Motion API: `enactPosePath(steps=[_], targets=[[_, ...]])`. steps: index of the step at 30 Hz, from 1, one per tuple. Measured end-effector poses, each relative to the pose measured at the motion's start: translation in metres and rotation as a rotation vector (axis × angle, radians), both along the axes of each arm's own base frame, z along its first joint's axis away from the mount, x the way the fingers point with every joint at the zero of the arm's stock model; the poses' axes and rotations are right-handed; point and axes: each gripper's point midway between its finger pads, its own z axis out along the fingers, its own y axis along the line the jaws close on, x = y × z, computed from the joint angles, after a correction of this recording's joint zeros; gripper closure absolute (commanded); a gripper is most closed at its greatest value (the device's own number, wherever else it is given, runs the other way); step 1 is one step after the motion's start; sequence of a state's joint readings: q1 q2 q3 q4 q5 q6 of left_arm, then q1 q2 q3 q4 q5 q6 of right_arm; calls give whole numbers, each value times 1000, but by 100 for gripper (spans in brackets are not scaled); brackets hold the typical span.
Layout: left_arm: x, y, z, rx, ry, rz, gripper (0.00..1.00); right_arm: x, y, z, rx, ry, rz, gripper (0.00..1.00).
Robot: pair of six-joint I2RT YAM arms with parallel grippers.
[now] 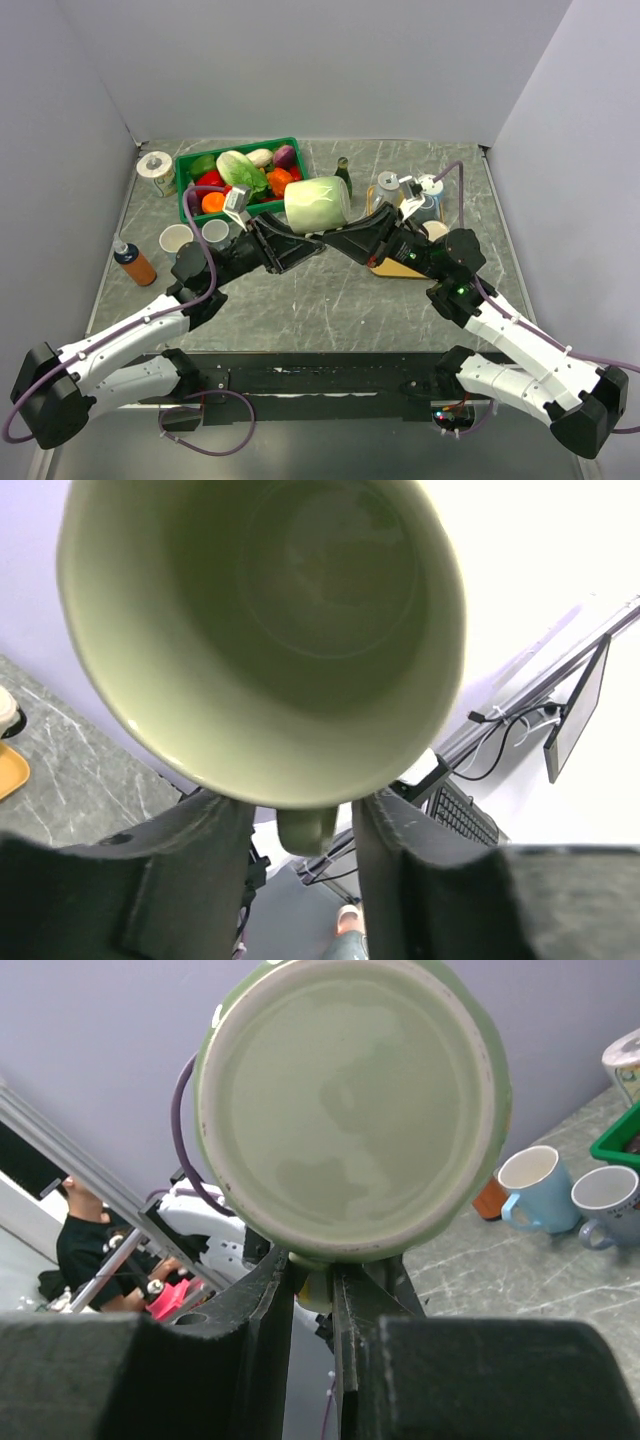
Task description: Turn the mug right side up
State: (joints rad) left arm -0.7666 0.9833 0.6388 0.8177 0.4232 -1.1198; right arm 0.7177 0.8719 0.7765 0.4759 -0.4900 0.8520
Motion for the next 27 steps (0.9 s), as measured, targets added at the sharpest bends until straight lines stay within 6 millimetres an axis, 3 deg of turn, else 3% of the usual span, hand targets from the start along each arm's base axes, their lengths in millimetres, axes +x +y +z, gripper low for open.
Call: enactPosePath(steps=[6,10,18,19,21,24,27], targets=[[0,0,-1,4,4,-1,77,0,0,3,11,-7,-3,100],[-1,1,1,-2,5,2,99,1,0,3,7,-20,-12,100],[4,1,-6,25,29,22,99,7,-1,-5,-21,-11,-41,97],[5,0,-9,33,37,28,99,8,-1,-7,-29,-4,-46,84],[8,0,-13,50,46,40,99,10,-1,-12,-46,10,-61,68],[13,1,-21,87,53,74,99,15,-1,-22,-77,39,-84,28],[23,1,-38,151,89,128,99,19,-1,-32,-113,64,-109,14]])
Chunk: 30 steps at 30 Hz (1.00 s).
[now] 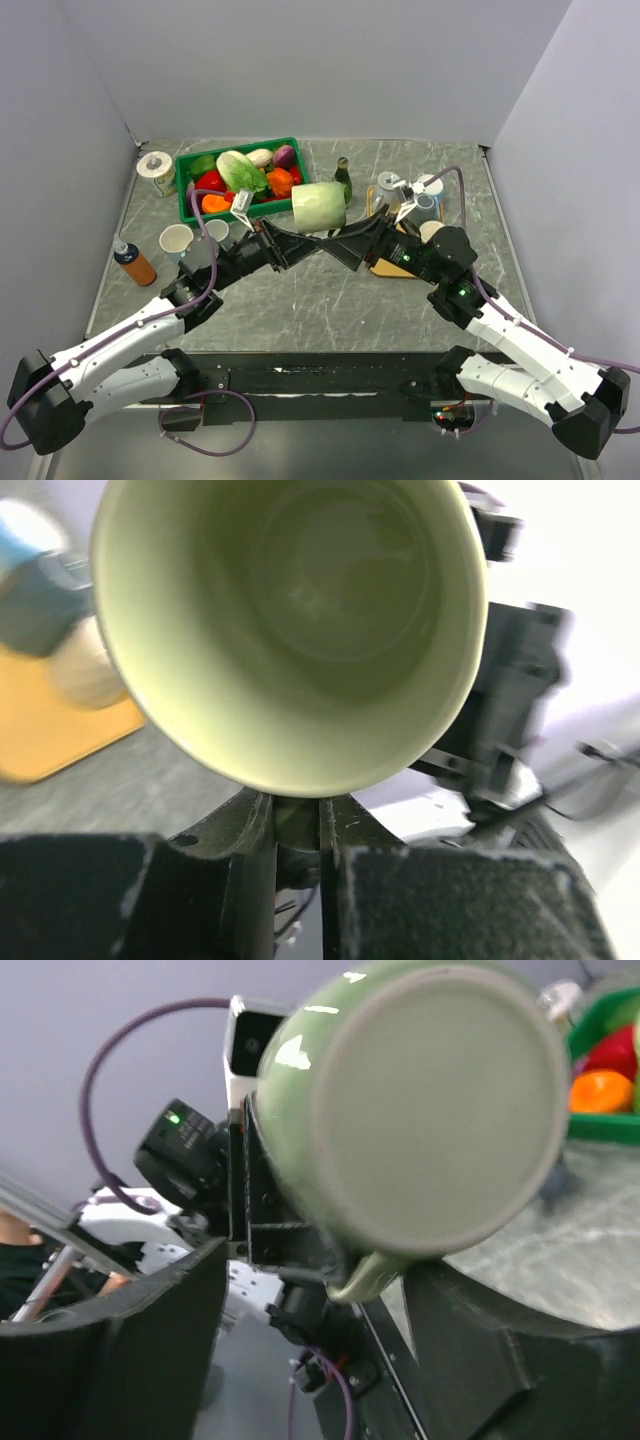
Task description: Turn the mug right side up
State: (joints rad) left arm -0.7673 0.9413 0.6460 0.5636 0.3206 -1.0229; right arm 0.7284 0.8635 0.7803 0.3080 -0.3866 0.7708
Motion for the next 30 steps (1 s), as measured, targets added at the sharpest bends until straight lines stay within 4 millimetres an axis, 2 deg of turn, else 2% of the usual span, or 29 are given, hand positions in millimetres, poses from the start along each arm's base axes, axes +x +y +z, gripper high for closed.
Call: enactPosePath(steps=[3,9,15,23,26,30], targets=[[12,3,-19,74,42,66,99,6,-2,-12,-40,33,-39,7],[31,16,-51,219,105,201,99,20,-10,-34,-111,95,-131,3],[53,43,-86,420,179,383,99,38,-29,-51,-193,186,-281,2],[83,75,-116,722,294,595,99,54,-58,-91,-326,336,-470,1],[91,86,-136,850,340,653,99,56,-65,-104,-361,375,-503,1],[96,99,-172,1029,399,696,99,56,-70,-111,-377,403,-524,1]])
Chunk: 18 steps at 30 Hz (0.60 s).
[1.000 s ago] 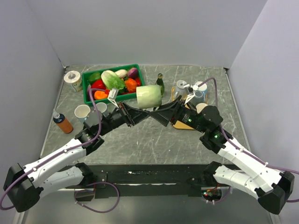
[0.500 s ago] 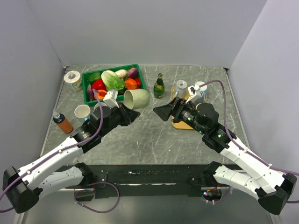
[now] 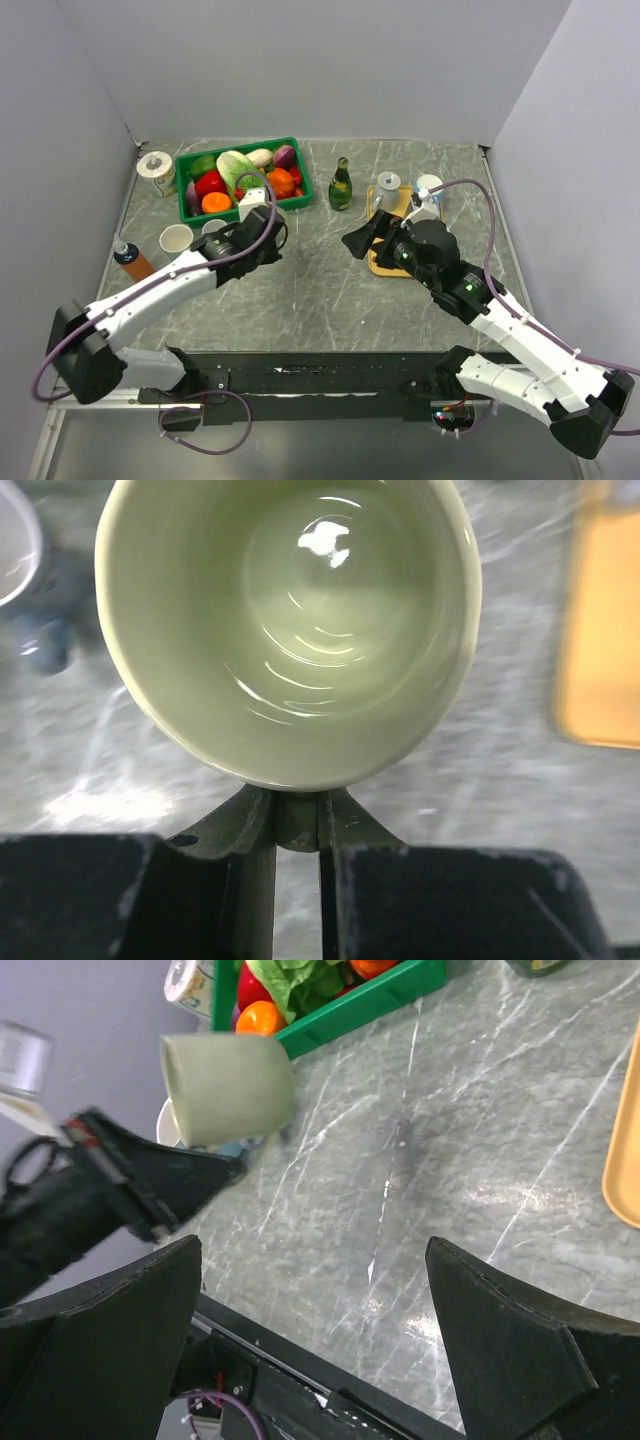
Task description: Turn the mug right side up
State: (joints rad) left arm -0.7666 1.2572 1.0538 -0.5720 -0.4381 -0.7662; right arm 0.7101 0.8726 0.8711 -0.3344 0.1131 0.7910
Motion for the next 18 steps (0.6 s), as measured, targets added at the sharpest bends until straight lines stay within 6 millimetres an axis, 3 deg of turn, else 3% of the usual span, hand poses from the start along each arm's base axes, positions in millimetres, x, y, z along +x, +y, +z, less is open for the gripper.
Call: enactPosePath(steps=[4,8,14,18], targets=[[-2,16,-32,135,91,20,99,0,-4,-4,-11,15,-13,1],[5,32,-52,204,152,46,99,1,-8,-9,-25,31,-25,1],[20,57,-70,224,220,85,99,1,-13,-12,-36,42,-41,1],[26,59,-80,224,243,68,99,3,-19,-11,-35,41,-58,0]])
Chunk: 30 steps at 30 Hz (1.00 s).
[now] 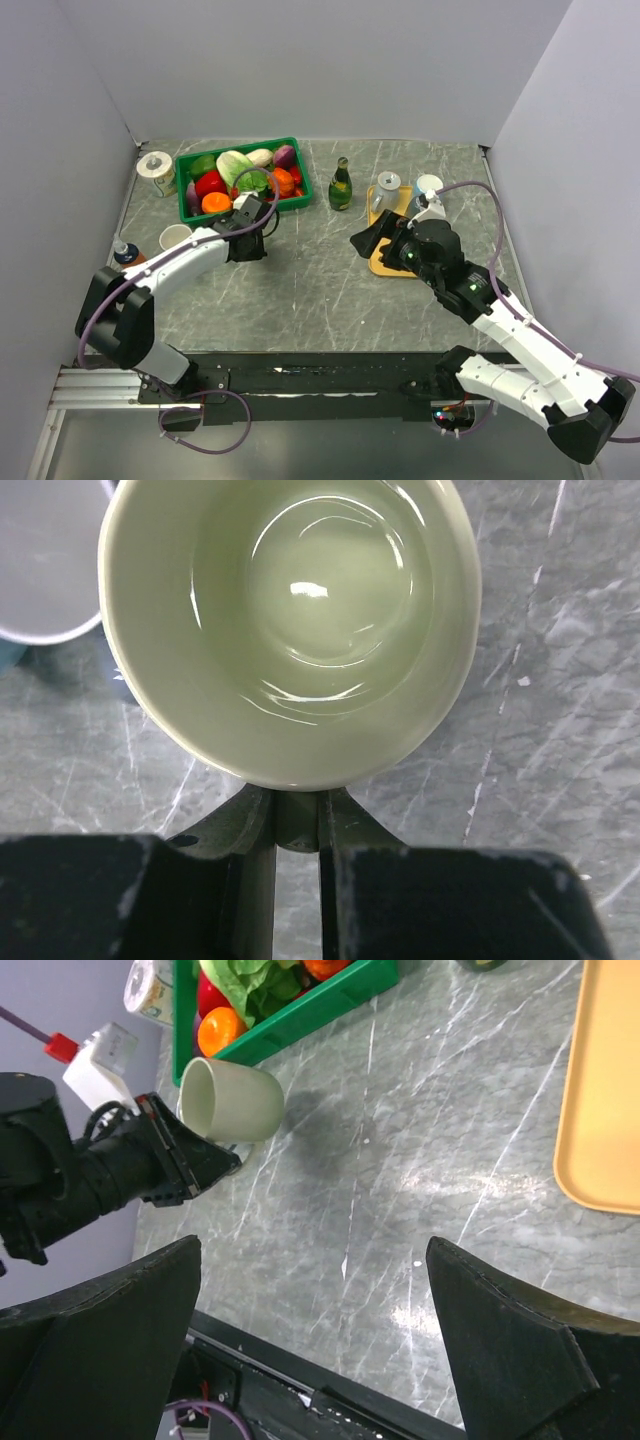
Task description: Turn the mug right side up
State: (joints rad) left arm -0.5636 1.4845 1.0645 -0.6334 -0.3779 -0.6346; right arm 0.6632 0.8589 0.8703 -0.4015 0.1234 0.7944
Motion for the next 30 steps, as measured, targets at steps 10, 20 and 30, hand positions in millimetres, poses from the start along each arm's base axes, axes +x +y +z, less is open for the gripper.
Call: enactPosePath(steps=[10,20,30], targets=[[6,7,-38,48,94,-17,99,7,-12,-3,-4,15,-34,0],[21,3,-38,54,72,-21,43,10,-17,-7,14,36,-34,0],[29,-6,-25,1,21,-38,19,10,-28,-16,-9,73,-62,0]])
